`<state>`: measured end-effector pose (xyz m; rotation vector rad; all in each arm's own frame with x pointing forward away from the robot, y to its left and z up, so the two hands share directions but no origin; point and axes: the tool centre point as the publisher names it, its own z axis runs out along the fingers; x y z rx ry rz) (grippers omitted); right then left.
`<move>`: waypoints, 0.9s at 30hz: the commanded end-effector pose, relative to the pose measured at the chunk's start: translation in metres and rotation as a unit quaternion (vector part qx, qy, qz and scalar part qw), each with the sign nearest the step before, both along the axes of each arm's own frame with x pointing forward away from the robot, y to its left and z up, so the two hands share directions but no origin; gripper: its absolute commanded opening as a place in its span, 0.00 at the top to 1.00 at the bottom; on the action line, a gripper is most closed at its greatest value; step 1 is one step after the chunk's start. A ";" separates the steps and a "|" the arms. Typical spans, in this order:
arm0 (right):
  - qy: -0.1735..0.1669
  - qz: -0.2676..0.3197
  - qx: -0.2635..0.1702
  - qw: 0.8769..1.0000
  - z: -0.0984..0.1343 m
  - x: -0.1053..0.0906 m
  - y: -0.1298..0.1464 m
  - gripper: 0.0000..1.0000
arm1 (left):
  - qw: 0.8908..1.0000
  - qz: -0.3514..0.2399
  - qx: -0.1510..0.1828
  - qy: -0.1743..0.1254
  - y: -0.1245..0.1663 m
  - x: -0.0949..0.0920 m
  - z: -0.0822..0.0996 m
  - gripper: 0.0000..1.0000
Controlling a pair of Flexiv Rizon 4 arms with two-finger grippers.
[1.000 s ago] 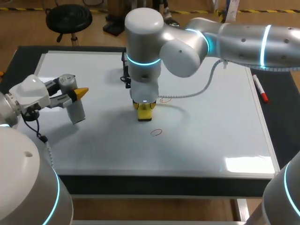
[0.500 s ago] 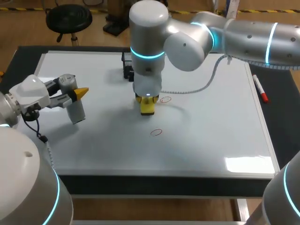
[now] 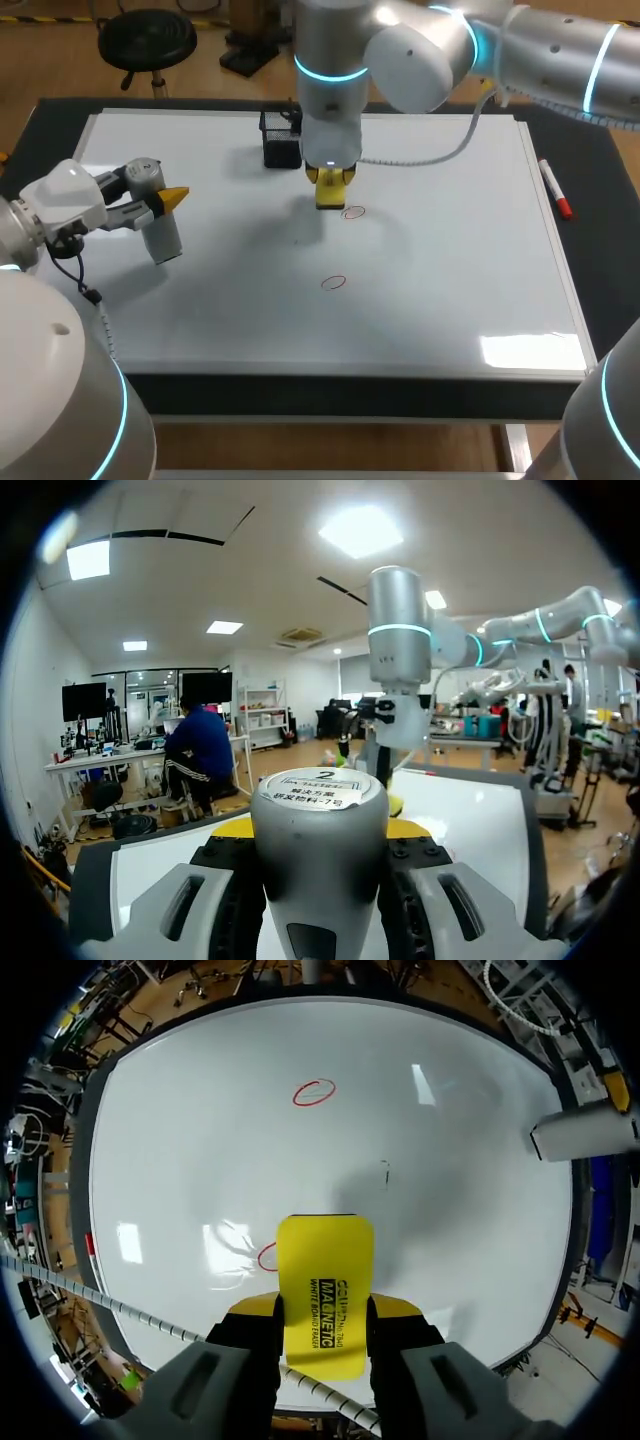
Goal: Pick up the inspection probe, press it on each red-marked spot on the whiteboard one by one, put down the probe, pick up the eraser, and wipe off all the red marks.
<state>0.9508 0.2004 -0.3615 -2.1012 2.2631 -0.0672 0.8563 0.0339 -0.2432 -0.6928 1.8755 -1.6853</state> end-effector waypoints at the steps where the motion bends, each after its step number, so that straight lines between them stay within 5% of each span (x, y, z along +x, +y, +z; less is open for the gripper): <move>1: -0.007 -0.006 0.002 1.000 0.007 0.000 -0.010 1.00 | 1.000 0.001 0.001 0.000 -0.001 0.001 0.001 1.00; 18: -0.007 -0.006 0.002 1.000 0.007 0.000 -0.010 1.00 | 1.000 0.001 0.001 0.000 -0.001 0.001 0.001 1.00; 27: -0.021 -0.038 -0.004 0.999 0.009 0.039 -0.060 1.00 | 1.000 0.001 0.001 0.000 -0.001 0.001 0.001 1.00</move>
